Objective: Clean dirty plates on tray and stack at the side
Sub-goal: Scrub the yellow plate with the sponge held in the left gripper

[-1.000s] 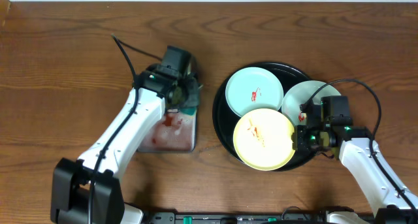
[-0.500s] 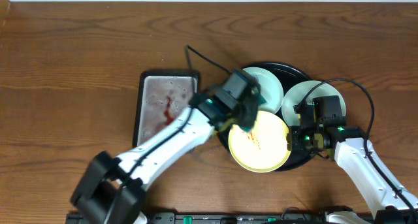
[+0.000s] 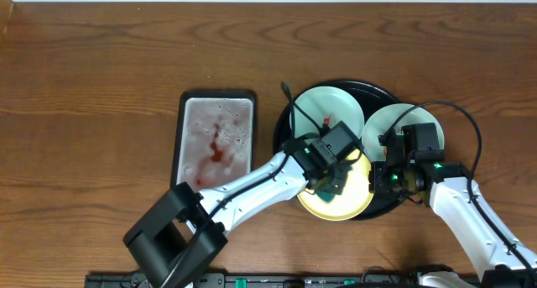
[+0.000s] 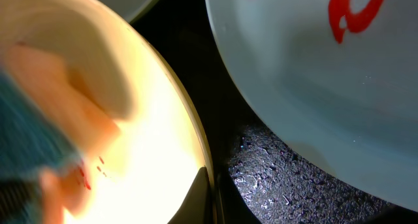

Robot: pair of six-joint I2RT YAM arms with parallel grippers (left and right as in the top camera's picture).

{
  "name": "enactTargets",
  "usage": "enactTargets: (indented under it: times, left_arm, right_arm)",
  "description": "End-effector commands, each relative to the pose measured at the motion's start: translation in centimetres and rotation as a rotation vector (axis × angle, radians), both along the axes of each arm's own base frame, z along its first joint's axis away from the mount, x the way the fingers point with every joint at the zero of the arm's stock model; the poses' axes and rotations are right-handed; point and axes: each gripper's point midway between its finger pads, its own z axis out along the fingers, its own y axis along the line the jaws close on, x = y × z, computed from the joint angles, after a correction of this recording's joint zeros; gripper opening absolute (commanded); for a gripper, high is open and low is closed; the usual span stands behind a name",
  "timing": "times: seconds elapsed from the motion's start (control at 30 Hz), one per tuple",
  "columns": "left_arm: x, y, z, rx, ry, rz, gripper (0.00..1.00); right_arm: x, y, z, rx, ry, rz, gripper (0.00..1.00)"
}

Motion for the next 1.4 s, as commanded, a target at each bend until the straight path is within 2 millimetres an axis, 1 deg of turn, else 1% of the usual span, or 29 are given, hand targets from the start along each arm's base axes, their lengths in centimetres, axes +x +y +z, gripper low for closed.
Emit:
enactTargets:
  times: [0.0,0.1,0.17,0.27,0.33,0.43,0.57,0.63,0.77,0.9,0.97,1.0,1.1,1.23,1.3,1.37]
  left_arm:
    - [3.0,3.2,-0.5,0.115,-0.076,0.091,0.07]
    - [4.0,4.0,-0.3,0.116,-0.086,0.105,0.07]
    - [4.9,4.3,0.5,0.1,-0.099,0.129,0.08]
    - [5.2,3.9,1.5,0.068,-0.116,0.134,0.07]
    - [4.8,3.2,1.7,0.044,-0.107,0.128,0.07]
    - [3.8,1.7,1.6,0.006,-0.084,0.111,0.07]
    - [2.8,-0.2,1.5,-0.027,-0.097,0.084,0.07]
    - [2.2,-0.8,1.3,-0.035,-0.093,0.082,0.07]
    - [1.3,-1.0,0.2,-0.023,-0.063,0.102,0.07]
    - [0.9,-0.8,-1.4,0.009,-0.034,0.111,0.07]
    - [0.9,-0.4,-2.1,0.038,-0.032,0.11,0.07]
    - [0.9,0.1,-2.4,0.064,-0.038,0.115,0.07]
    - [1.8,2.5,-3.0,0.182,-0.101,0.153,0.07]
    - [3.2,5.2,-2.9,0.298,-0.181,0.167,0.07]
    - [3.7,5.5,-2.5,0.289,-0.186,0.183,0.07]
    - [4.3,5.5,-1.7,0.272,-0.197,0.199,0.07]
  right_arm:
    - [0.0,0.1,-0.1,-0.001,0.008,-0.009,0.01]
    - [-0.1,0.1,-0.1,-0.001,0.009,-0.009,0.01]
    - [-0.1,0.1,-0.1,-0.002,0.011,-0.009,0.01]
    - [-0.1,0.1,-0.1,-0.002,0.012,-0.009,0.01]
    - [-0.1,0.1,-0.1,-0.002,0.012,-0.009,0.01]
    - [-0.1,0.1,-0.1,-0.002,0.012,-0.009,0.01]
    - [-0.1,0.1,-0.1,-0.002,0.012,-0.009,0.01]
    - [-0.1,0.1,-0.1,-0.002,0.012,-0.009,0.01]
    - [-0.1,0.1,-0.1,-0.002,0.012,-0.009,0.01]
    - [-0.1,0.1,-0.1,-0.001,0.012,-0.008,0.01]
    - [-0.1,0.1,-0.1,-0.002,0.012,-0.009,0.01]
    - [-0.2,0.1,-0.1,-0.002,0.013,-0.009,0.01]
    - [-0.2,0.1,-0.1,-0.002,0.015,-0.009,0.01]
    - [-0.2,0.1,-0.1,-0.002,0.015,-0.009,0.01]
    - [-0.2,0.1,-0.1,-0.002,0.016,-0.009,0.01]
    - [-0.2,0.1,-0.1,-0.002,0.016,-0.008,0.01]
